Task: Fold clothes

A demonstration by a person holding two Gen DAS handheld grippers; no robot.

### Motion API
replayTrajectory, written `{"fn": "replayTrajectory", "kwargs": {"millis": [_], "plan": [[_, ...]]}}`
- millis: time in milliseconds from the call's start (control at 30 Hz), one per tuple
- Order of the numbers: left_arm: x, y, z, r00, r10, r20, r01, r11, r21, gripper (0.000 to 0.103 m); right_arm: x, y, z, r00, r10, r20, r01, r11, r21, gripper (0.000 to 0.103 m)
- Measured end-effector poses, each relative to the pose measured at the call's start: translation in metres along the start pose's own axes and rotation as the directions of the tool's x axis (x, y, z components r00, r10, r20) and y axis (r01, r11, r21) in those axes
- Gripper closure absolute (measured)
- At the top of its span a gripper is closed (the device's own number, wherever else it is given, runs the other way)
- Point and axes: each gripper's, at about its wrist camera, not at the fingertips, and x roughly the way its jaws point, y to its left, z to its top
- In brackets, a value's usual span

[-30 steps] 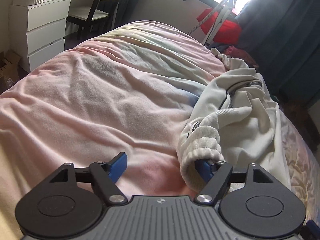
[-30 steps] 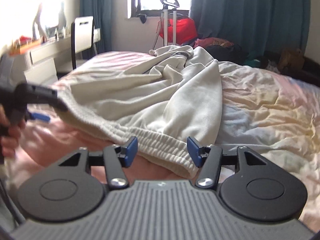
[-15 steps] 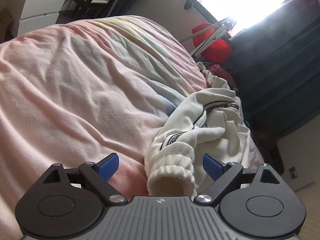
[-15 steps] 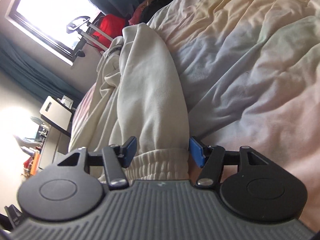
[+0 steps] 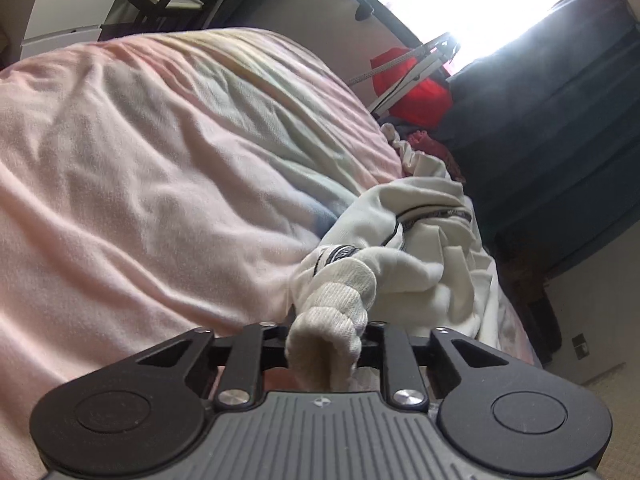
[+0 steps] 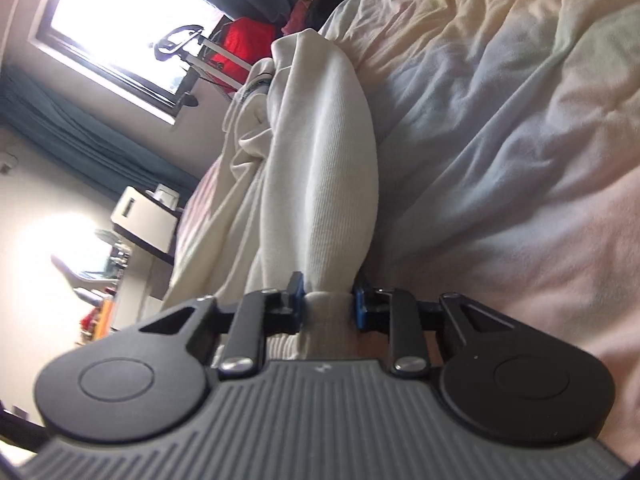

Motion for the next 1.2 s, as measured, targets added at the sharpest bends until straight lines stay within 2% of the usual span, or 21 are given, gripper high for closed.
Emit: {"fn": "replayTrajectory", "kwargs": {"millis": [133,267,300,367,533,633,667,767,867,1000,1067,1100,1200], "plan": [[-0.021,-0.012,0.054,0.993,0.004,0.117,-0.01,0.999,0.049,0.088,0.009,0.032,-0.019,0.998,0.035,-0.056,-0.036,0.999,-0.018,0.083],[-0.042,-0.024,0.108,0.973,0.002,0.232,-0.026,0.995,0.097,0.089,0.039,0.073,-0.048,0.982,0.155,-0.111,-0.154,0.988,0.02,0.083],[-0.047,-0.027,0.122,0.965,0.001,0.26,-0.03,0.994,0.108,0.089,0.05,0.087,-0.058,0.973,0.19,-0.128,-0.189,0.982,0.021,0.083],[-0.032,-0.016,0.144,0.965,0.045,0.26,-0.082,0.988,0.132,0.089,0.078,0.12,-0.079,0.951,0.258,-0.168,-0.259,0.966,0.02,0.083],[0.006,0.014,0.199,0.953,0.158,0.259,-0.211,0.958,0.192,0.09,0.157,0.194,-0.128,0.877,0.398,-0.271,-0.4,0.915,0.052,0.084],[0.029,0.031,0.232,0.939,0.225,0.262,-0.287,0.931,0.228,0.09,0.209,0.226,-0.149,0.845,0.397,-0.359,-0.415,0.909,0.03,0.083],[0.037,0.037,0.243,0.933,0.247,0.263,-0.311,0.92,0.24,0.089,0.227,0.231,-0.153,0.84,0.38,-0.388,-0.405,0.914,0.018,0.083],[0.06,0.055,0.276,0.911,0.312,0.269,-0.383,0.882,0.274,0.089,0.267,0.233,-0.162,0.841,0.318,-0.437,-0.35,0.937,0.007,0.083],[0.083,0.073,0.309,0.885,0.374,0.278,-0.451,0.838,0.307,0.088,0.278,0.231,-0.164,0.841,0.292,-0.456,-0.33,0.944,-0.004,0.082],[0.09,0.081,0.316,0.89,0.387,0.242,-0.45,0.832,0.324,0.083,0.283,0.235,-0.167,0.843,0.261,-0.47,-0.308,0.951,-0.024,0.076],[0.093,0.085,0.318,0.892,0.392,0.223,-0.448,0.83,0.332,0.076,0.283,0.244,-0.165,0.856,0.221,-0.467,-0.283,0.957,-0.067,0.061],[0.087,0.083,0.318,0.896,0.386,0.22,-0.441,0.832,0.336,0.074,0.28,0.246,-0.165,0.864,0.199,-0.462,-0.269,0.959,-0.09,0.057],[0.058,0.073,0.312,0.906,0.353,0.232,-0.416,0.842,0.343,0.043,0.264,0.251,-0.165,0.881,0.145,-0.45,-0.238,0.959,-0.156,0.052]]}}
